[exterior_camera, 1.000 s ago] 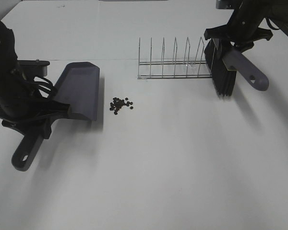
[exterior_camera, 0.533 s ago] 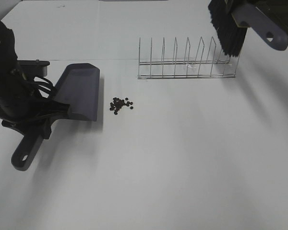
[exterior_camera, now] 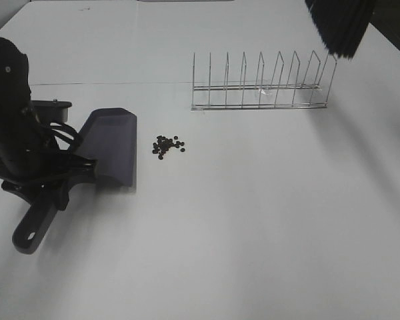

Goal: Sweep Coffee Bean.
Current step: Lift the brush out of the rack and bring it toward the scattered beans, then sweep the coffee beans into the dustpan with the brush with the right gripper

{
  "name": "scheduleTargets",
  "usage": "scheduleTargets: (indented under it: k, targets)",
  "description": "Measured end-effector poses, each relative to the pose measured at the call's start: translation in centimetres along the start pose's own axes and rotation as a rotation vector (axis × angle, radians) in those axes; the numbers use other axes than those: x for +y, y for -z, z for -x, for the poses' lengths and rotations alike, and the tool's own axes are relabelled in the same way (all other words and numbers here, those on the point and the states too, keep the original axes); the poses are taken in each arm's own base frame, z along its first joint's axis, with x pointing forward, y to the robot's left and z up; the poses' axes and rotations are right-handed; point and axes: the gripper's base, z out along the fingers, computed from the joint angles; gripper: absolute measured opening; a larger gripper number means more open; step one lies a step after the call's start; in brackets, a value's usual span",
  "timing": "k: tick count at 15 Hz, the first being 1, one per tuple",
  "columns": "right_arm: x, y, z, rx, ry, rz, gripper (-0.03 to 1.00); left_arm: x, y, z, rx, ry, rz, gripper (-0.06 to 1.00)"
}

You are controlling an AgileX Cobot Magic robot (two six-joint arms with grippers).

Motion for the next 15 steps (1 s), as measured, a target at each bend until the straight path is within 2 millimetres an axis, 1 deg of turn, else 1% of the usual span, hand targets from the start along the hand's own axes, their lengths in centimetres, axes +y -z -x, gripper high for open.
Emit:
scheduleTargets:
  k: [1, 2, 4, 6, 8, 10, 11, 13, 15]
  targets:
    - [1.5, -1.4, -2.0, 0.089, 0.027, 0.018, 0.28, 0.0, -1.2, 0.0, 0.035, 0.003, 0.009, 0.32]
    - [2.0, -2.2, -2.5, 0.107, 0.037, 0.023, 0.28, 0.0, -1.6, 0.0, 0.045, 0.004, 0.012, 0.32]
    - [4.3, -5.4, -4.4, 0.142, 0.09, 0.041, 0.28, 0.0, -2.6, -0.1, 0.074, 0.005, 0.021, 0.32]
    - [6.5, -8.2, -5.4, 0.139, 0.144, 0.026, 0.28, -0.4, -3.1, -0.2, 0.082, -0.006, 0.024, 0.32]
    - [8.2, -11.2, -6.5, 0.183, 0.186, -0.034, 0.28, -1.3, -3.6, -0.4, 0.098, -0.025, 0.022, 0.32]
    - [9.6, -14.4, -7.8, 0.246, 0.228, -0.084, 0.28, -1.8, -4.0, -0.1, 0.146, -0.006, 0.014, 0.32]
    - [10.3, -15.6, -8.5, 0.275, 0.25, -0.104, 0.28, -1.9, -4.0, 0.1, 0.163, -0.006, 0.017, 0.32]
    - [12.3, -17.7, -10.1, 0.316, 0.291, -0.132, 0.28, -2.1, -4.1, 0.4, 0.183, -0.002, 0.018, 0.32]
    - [13.8, -19.3, -11.3, 0.333, 0.348, -0.185, 0.28, -2.1, -4.1, 0.5, 0.189, -0.004, 0.018, 0.32]
